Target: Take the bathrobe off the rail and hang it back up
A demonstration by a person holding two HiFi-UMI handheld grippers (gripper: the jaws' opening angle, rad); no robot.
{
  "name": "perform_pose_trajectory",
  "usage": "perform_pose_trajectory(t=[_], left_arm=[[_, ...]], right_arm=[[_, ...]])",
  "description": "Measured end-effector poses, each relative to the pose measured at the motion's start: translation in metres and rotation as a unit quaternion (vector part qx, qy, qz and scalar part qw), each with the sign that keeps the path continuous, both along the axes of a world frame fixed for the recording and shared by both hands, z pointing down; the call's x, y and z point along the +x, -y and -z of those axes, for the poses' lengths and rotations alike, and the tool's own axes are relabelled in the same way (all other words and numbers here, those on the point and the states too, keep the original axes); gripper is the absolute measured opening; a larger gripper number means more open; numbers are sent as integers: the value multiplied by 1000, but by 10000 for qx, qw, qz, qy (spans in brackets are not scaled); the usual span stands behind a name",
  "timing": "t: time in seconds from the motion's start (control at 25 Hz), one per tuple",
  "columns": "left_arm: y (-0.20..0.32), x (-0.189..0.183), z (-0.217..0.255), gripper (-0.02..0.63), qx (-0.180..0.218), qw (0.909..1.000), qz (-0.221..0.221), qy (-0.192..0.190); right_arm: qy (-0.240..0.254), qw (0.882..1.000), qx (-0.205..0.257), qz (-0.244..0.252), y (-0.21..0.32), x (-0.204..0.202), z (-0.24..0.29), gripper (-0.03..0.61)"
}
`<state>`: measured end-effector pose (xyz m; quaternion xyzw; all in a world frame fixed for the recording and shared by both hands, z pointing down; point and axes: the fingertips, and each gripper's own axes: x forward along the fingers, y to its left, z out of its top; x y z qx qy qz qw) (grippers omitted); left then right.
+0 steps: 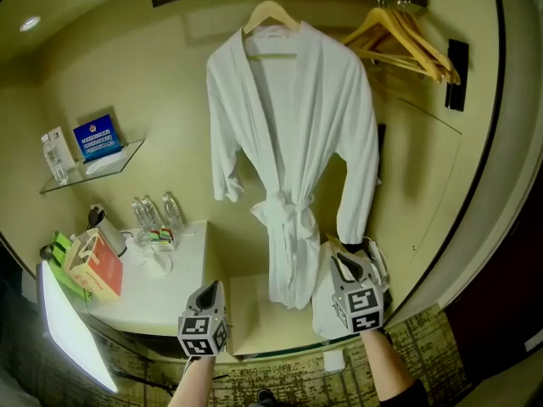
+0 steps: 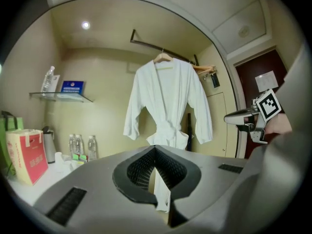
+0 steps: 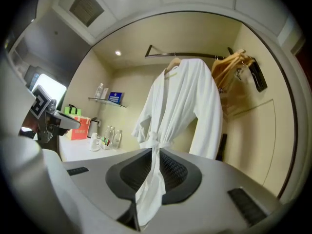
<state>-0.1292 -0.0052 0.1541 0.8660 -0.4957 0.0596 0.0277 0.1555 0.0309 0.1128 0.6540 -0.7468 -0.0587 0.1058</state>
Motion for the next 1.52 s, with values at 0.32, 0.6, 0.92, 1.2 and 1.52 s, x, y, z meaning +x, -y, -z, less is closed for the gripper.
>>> perform_pose_trajectory(t=[0.32,0.6,0.92,1.2,1.52], left_arm=[[91,40,71,2,770,9946,-691,17],[148,90,156,2,1343,9813,-1377,-104],[191,130,253,2,1905,9657,-1739,-309],[224,159,302,2,2188,9603,-1689,-363],[254,170,312,2,2272,9603,-1578,-355]], right_arm=[[-1365,9807,1323,-448,86,-19,160,135],[-2394,9402,2109,-1193,143,-25,310,204],[-3392,8891,2350,-1979,198,-20,428,244],[-3954,8587,2486,-2108,254,-17,500,298],[-4318,8428,2386,-2153,298,-10,531,302]])
